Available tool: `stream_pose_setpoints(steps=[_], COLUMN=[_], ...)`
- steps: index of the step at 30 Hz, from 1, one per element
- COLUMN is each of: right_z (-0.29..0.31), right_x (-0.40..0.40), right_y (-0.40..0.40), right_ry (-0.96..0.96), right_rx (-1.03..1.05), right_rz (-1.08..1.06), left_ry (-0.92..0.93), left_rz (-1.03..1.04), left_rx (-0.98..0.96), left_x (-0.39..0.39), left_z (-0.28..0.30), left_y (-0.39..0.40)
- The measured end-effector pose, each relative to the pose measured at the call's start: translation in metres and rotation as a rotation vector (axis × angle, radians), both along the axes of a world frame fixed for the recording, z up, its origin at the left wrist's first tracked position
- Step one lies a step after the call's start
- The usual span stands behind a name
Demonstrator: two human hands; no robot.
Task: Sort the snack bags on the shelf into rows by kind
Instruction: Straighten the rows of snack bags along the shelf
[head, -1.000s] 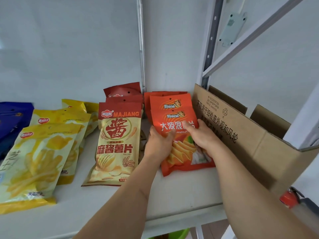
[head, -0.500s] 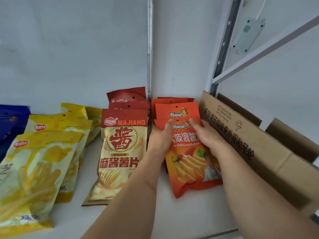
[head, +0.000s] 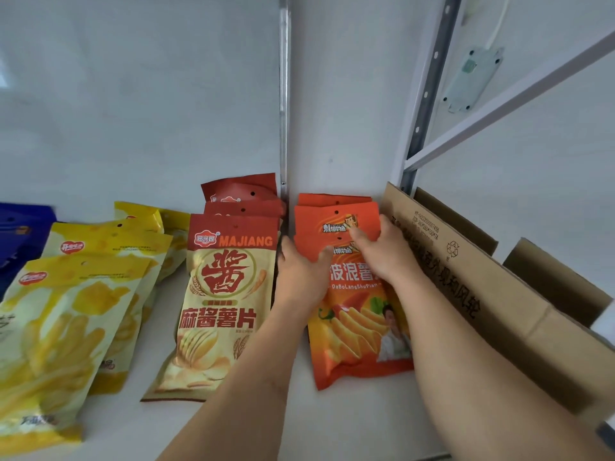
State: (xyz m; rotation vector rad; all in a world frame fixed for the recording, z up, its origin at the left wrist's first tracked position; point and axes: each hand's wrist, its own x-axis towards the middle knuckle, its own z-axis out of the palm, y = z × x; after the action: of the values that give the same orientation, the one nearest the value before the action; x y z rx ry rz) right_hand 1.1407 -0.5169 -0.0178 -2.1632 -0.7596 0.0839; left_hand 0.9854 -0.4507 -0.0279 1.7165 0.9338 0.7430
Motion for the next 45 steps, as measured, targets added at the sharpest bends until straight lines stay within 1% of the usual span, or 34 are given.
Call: stream_pose_setpoints(steps=[2,5,8,11,18,21,23,37,41,43,45], right_z=[0.008,0.018,0.017,0.014,0.002,0.000,-0.002,-0.009,-0.006,-0.001,0.003], right_x=[0.004,0.009,0.017,0.022,0.028,0.030,0.031,0.031,0.027,0.025,0.022], right_y=[0.009,0.020,0.026,0.026,0.029,0.033,0.035,0.036,0.034,0.032,0.031], right_ry=[-0.125,-0.221,-0.249,-0.209,-0.137,-0.123,-0.112,-0.092,-0.127,-0.195,-0.291], right_rx=[-0.055,-0.162,-0.256,-0.258,-0.236,-0.249,-0.251,-0.252,-0.257,-0.267,-0.287], right_rz=[0.037,0.084,0.132,0.170,0.190,0.189,0.187,0.180,0.152,0.120,0.083], left_ry=[0.145,0.395,0.586,0.672,0.674,0.569,0.544,0.564,0.548,0.539,0.585], left_rz=[-0.007,-0.145,-0.246,-0.278,-0.289,-0.252,-0.248,-0.275,-0.266,-0.266,-0.300], left_rx=[0.211,0.451,0.575,0.628,0.598,0.576,0.566,0.528,0.536,0.523,0.505], left_x=[-0.013,-0.031,-0.037,-0.037,-0.028,-0.026,-0.025,-0.022,-0.023,-0.024,-0.025], left_z=[0.001,-0.003,-0.016,-0.025,-0.038,-0.045,-0.047,-0.048,-0.046,-0.044,-0.040], left_y=[-0.022,-0.060,-0.076,-0.073,-0.062,-0.059,-0.057,-0.054,-0.056,-0.057,-0.057])
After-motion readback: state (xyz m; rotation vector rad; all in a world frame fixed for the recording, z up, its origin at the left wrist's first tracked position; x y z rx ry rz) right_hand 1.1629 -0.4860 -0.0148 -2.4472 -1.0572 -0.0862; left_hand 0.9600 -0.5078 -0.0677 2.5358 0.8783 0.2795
